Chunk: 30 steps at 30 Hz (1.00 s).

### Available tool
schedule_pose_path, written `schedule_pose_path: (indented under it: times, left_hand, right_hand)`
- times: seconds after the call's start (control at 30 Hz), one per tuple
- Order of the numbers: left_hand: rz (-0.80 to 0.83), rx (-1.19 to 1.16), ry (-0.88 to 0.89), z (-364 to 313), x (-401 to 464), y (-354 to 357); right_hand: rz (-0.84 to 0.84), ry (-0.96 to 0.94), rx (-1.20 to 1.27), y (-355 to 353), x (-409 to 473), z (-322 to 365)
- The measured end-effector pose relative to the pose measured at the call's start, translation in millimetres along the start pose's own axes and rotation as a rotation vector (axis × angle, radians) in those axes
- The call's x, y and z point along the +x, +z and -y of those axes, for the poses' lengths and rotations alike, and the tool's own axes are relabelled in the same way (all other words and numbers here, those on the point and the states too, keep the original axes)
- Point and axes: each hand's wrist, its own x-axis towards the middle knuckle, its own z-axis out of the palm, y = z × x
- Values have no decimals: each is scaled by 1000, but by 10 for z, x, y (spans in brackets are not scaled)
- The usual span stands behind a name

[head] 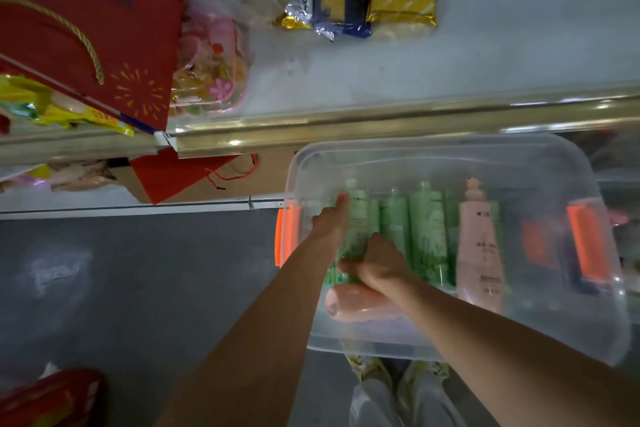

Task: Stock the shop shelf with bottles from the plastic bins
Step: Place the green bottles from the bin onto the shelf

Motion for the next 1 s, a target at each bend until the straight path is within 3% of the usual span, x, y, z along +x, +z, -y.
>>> schedule_pose_path:
  times: [0.53, 0.73, 1.0]
  left_hand:
    - [-32, -296, 254, -419, -1012, -380]
    - [-19, -302, 438, -744, -1615, -668]
    - [-19, -365, 737, -1379, -2420, -1126]
  right_hand:
    - [-304, -289, 89, -482, -699, 143]
    - [-287, -340, 131, -903, -1225, 420]
    - [-405, -489, 214, -1580, -1951, 824]
